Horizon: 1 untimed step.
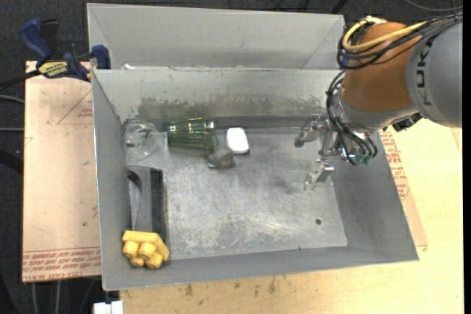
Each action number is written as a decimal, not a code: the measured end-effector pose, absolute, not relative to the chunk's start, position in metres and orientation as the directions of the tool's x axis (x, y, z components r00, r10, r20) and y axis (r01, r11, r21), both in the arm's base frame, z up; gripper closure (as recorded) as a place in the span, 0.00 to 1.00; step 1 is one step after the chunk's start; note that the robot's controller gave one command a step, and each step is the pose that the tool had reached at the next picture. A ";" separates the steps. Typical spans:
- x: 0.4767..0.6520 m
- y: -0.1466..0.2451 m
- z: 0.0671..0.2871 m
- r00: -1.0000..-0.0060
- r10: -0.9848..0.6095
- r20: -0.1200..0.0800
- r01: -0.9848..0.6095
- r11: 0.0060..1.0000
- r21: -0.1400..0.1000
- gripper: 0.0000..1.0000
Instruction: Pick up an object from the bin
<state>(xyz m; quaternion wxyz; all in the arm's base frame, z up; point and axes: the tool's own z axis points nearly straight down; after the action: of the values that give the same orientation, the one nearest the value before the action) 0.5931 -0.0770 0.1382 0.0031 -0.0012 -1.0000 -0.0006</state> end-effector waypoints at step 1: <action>0.595 -0.077 0.143 -1.000 0.000 -0.002 0.000 1.000 0.000 0.00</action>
Offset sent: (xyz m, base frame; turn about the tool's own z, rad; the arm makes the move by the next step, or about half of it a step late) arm 0.0389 0.0820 -0.0682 -0.5281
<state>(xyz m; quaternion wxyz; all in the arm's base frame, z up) 0.5950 -0.0767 0.1431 -0.0008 -0.0001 -1.0000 -0.0002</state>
